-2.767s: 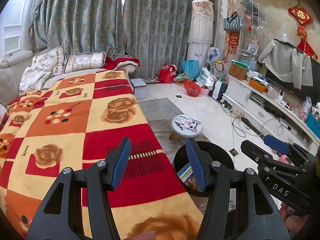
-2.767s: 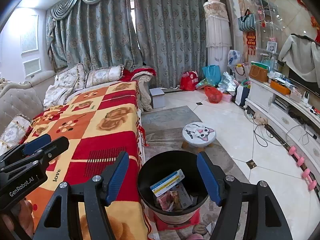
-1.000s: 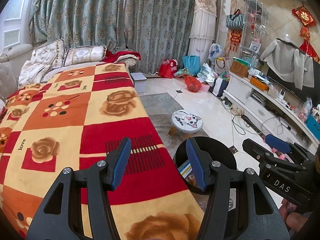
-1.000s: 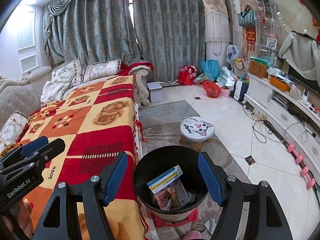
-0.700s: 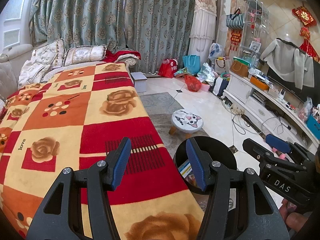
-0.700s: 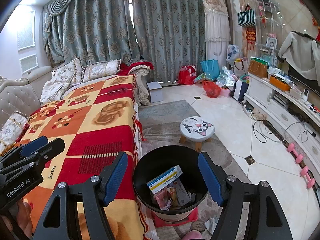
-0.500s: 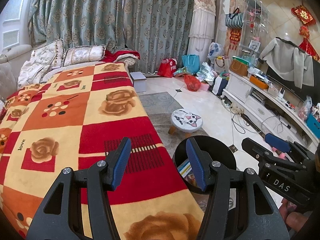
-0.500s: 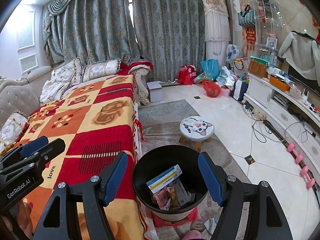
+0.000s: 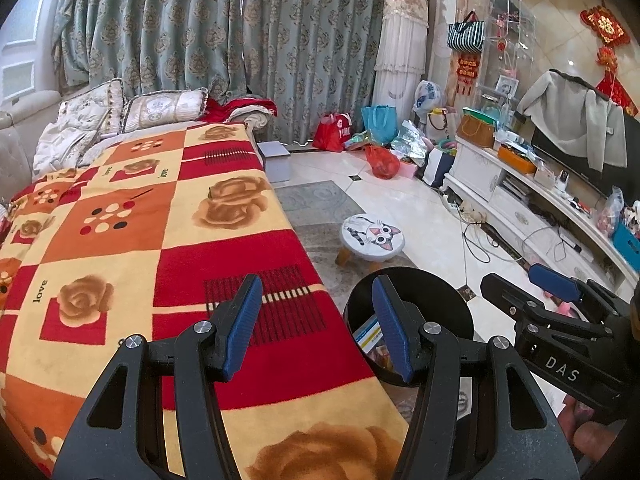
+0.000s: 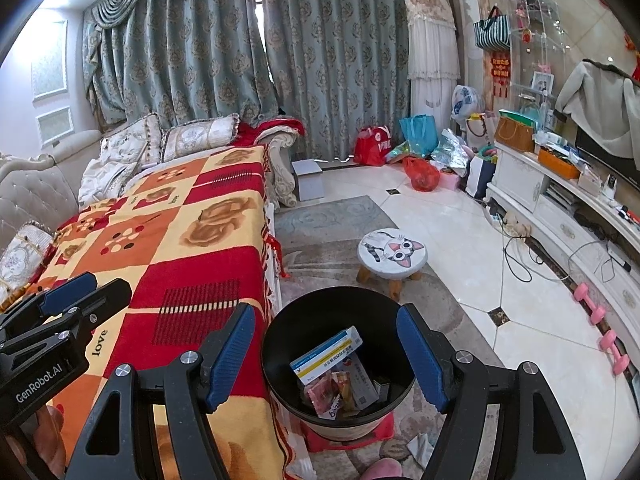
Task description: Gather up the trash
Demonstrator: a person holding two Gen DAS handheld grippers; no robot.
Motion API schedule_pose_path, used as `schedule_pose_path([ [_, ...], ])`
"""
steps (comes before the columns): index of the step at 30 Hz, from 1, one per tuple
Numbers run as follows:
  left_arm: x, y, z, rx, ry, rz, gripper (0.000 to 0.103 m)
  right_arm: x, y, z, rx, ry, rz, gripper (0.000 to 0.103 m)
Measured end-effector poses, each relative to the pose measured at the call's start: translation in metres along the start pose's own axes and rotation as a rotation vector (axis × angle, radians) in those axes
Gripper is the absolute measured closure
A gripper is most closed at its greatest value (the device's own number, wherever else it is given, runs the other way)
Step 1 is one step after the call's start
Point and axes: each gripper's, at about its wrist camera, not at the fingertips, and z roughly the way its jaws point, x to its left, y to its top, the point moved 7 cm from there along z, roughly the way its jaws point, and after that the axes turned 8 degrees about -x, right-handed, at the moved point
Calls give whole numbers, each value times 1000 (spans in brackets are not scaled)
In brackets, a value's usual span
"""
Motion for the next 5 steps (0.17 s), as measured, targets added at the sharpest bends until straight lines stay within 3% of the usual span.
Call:
schedule_pose_path([
  [5, 5, -2, 2, 11, 1, -11, 47, 1, -3, 3, 13, 0, -7, 32],
])
